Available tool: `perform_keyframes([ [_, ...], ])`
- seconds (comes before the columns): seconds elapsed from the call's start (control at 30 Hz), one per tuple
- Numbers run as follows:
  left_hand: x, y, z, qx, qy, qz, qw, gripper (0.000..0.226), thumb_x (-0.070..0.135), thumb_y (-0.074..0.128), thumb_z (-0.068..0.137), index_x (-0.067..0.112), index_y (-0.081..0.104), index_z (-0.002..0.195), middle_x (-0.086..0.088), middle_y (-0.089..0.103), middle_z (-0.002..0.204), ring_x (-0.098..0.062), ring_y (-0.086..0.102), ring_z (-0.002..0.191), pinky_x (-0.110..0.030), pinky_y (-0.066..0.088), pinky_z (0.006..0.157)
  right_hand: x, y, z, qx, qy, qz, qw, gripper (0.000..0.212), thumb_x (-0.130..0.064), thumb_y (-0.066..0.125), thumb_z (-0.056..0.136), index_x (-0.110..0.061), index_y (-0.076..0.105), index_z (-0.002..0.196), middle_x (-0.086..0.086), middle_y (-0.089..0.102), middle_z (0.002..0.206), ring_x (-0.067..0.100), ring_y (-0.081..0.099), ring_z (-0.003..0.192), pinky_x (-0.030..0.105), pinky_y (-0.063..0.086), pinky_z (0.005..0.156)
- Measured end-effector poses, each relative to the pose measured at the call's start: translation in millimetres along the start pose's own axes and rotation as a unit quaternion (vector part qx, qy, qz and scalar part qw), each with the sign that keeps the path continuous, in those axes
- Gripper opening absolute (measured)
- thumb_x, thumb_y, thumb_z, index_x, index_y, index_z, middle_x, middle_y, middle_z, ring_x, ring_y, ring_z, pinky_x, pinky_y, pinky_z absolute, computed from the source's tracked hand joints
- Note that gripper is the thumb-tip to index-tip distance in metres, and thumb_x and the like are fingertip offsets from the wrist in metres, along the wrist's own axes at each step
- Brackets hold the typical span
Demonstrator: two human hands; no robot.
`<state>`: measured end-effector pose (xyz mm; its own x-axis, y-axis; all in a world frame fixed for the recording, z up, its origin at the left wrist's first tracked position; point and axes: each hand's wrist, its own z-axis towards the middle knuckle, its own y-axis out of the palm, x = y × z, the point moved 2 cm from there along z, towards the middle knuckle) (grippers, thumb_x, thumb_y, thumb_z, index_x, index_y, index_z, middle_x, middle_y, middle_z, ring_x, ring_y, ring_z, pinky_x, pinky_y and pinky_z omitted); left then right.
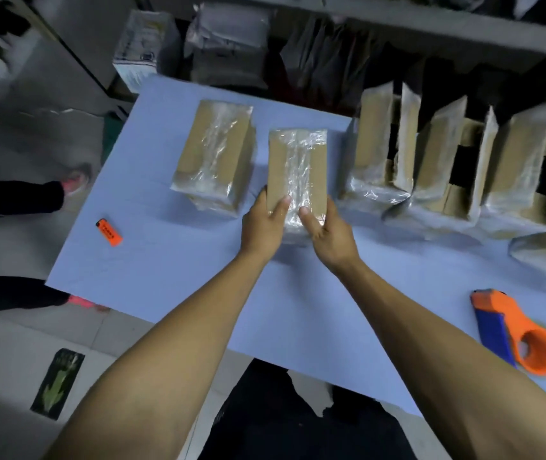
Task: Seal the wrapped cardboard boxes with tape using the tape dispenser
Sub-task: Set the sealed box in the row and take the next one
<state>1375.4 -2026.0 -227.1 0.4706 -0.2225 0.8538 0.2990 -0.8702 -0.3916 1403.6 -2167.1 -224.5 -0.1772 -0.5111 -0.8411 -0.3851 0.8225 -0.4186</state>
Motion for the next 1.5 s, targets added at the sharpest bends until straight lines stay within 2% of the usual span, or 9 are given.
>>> perform_keyframes([
  [0.17,18.4,0.3,47.3,0.004,0.025,0.001,1.0,0.035,0.034,0.054,0.103,0.011,0.059,0.129,-0.01,0.069,0.117,-0.03,0.063,0.11,-0.044,0.049,0.098,-15.9,7.5,42.7,0.039,0.022,0.033,0.998,0.06,-0.054,0.053,0.095,-0.02,0.043,0.144,-0.005,0.06,0.132,0.014,0.056,0.121,0.026,0.044,0.098],
  [0.37,23.9,-10.9,75.2,0.029,0.067,0.142,0.987,0.037,0.043,0.049,0.103,0.016,0.06,0.126,-0.007,0.071,0.117,-0.032,0.063,0.11,-0.035,0.047,0.089,-26.3,5.8,66.8,0.011,0.025,-0.02,0.999,0.072,-0.06,0.047,0.095,-0.02,0.029,0.152,0.002,0.054,0.143,0.026,0.051,0.129,0.035,0.042,0.104],
  [0.53,33.5,-10.0,67.3,0.044,0.067,0.176,0.981,0.053,0.039,0.049,0.104,0.015,0.04,0.151,-0.014,0.058,0.14,-0.034,0.054,0.126,-0.041,0.044,0.103,-17.0,-15.5,46.4,-0.037,0.038,-0.056,0.997,0.075,-0.058,0.046,0.097,-0.015,0.025,0.155,0.008,0.044,0.151,0.026,0.046,0.136,0.036,0.038,0.11],
  [0.7,63.4,0.3,48.6,0.123,0.189,0.291,0.93,0.042,0.006,0.055,0.096,0.006,0.053,0.138,-0.013,0.049,0.146,-0.037,0.047,0.129,-0.044,0.043,0.103,7.4,-60.7,8.1,-0.052,0.028,-0.115,0.992,0.048,-0.039,0.055,0.097,-0.015,0.054,0.138,0.006,0.064,0.131,0.019,0.061,0.117,0.025,0.042,0.096],
  [0.8,87.4,29.9,40.1,0.051,0.266,0.267,0.925,0.036,0.008,0.058,0.096,-0.002,0.06,0.131,-0.019,0.051,0.144,-0.038,0.048,0.132,-0.042,0.039,0.11,21.7,-93.1,-5.9,-0.03,0.025,-0.149,0.988,0.04,-0.031,0.056,0.097,-0.011,0.06,0.132,0.006,0.066,0.127,0.021,0.061,0.116,0.025,0.043,0.093],
  [0.9,104.3,71.2,26.5,-0.124,0.244,0.284,0.919,0.067,0.043,0.06,0.098,0.009,0.039,0.152,-0.009,0.029,0.163,-0.024,0.028,0.149,-0.035,0.026,0.119,32.7,-120.6,-13.8,-0.025,0.031,-0.175,0.984,0.038,-0.029,0.055,0.097,-0.013,0.06,0.131,0.005,0.067,0.123,0.021,0.061,0.114,0.024,0.041,0.086],
  [0.97,107.7,93.8,21.1,-0.172,0.246,0.317,0.9,0.076,0.046,0.059,0.098,0.011,0.027,0.157,-0.008,0.017,0.167,-0.021,0.017,0.153,-0.031,0.017,0.121,38.9,-136.0,-17.4,-0.021,0.034,-0.183,0.982,0.038,-0.03,0.055,0.096,-0.014,0.061,0.13,0.004,0.068,0.122,0.02,0.062,0.112,0.024,0.041,0.083],
  [1.3,106.7,105.4,-11.0,-0.152,0.264,0.521,0.797,0.065,0.007,0.043,0.101,0.001,0.011,0.158,-0.018,0.009,0.167,-0.032,0.013,0.155,-0.038,0.018,0.124,50.1,-167.3,-25.5,0.015,0.018,-0.18,0.983,0.04,-0.028,0.05,0.099,-0.013,0.059,0.135,0.007,0.069,0.121,0.025,0.062,0.112,0.03,0.045,0.086],
  [1.5,70.1,71.3,-72.7,-0.156,0.33,0.424,0.829,0.062,0.006,0.053,0.092,0.003,0.037,0.151,-0.014,0.034,0.159,-0.029,0.026,0.151,-0.031,0.016,0.124,43.3,-139.2,-36.7,0.031,0.015,-0.057,0.998,0.034,-0.043,0.045,0.101,-0.019,0.065,0.116,-0.003,0.07,0.11,0.019,0.064,0.101,0.028,0.044,0.079],
])
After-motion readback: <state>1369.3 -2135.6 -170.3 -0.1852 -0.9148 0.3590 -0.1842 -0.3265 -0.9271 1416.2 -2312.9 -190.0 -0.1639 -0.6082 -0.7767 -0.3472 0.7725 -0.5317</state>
